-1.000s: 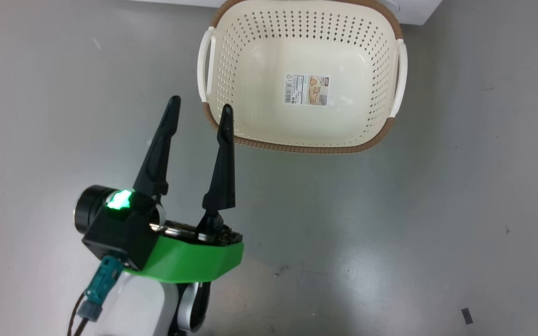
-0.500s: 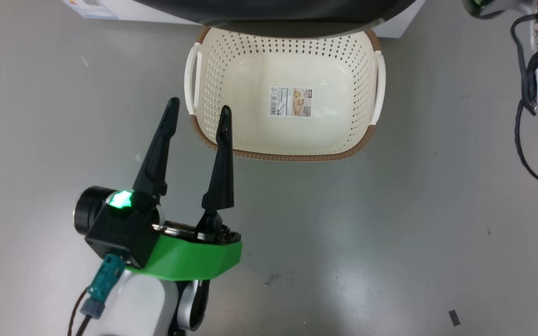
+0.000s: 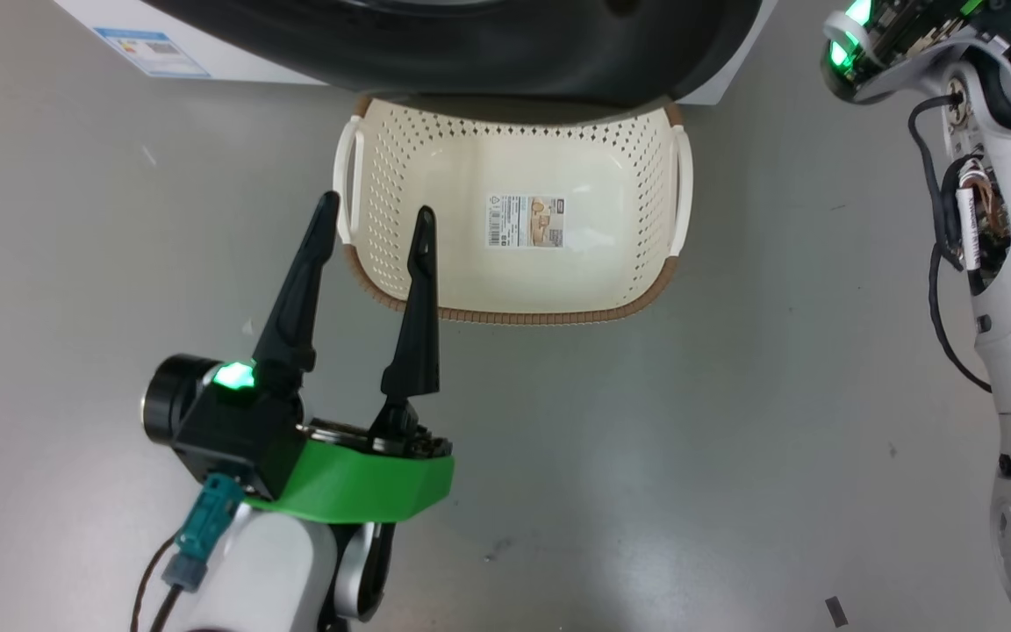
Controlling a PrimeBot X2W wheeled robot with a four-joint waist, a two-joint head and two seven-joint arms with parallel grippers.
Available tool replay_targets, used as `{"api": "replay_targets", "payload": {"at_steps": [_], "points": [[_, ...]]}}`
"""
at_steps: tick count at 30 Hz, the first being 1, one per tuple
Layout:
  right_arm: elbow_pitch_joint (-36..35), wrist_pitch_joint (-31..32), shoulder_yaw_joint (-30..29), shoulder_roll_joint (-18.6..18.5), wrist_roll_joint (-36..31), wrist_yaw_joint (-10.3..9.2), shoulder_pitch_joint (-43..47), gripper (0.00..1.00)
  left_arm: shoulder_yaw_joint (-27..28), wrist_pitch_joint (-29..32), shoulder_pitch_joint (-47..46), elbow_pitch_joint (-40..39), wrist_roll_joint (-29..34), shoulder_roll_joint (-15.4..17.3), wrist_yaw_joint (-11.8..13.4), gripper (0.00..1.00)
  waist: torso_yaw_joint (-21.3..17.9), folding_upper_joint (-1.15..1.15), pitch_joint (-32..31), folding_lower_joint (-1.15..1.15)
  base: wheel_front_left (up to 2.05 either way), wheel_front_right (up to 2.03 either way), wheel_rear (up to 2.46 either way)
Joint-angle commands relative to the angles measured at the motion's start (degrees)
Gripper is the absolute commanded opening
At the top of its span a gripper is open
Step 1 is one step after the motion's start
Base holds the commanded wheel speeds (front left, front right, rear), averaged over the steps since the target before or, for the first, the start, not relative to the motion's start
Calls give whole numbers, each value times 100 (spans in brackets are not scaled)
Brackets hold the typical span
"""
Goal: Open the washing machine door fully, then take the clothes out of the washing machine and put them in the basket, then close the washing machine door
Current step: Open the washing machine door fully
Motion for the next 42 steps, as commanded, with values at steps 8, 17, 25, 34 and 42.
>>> {"api": "replay_targets", "payload": {"at_steps": [8, 17, 25, 34, 42], "points": [[-195, 107, 218, 200, 120, 28, 279, 0, 181, -44, 130, -51, 69, 90, -39, 100, -33, 0, -219, 0, 0, 0, 0], [-203, 288, 396, 203, 91, 28, 599, 0, 212, -44, 289, -1, 100, 90, -53, 100, -28, 0, -434, 0, 0, 0, 0], [-183, 314, 522, 213, 101, 28, 766, 0, 238, -44, 370, 39, 117, 90, -51, 100, -30, 0, -522, 0, 0, 0, 0], [-123, 186, 639, 225, 140, 28, 846, 0, 288, -44, 426, 89, 128, 90, -45, 100, -77, 0, -609, 0, 0, 0, 0], [-442, -701, 665, 194, -390, 28, 914, 100, 332, -44, 471, -3, 42, 90, -118, 100, -154, 0, -638, 0, 0, 0, 0]]}}
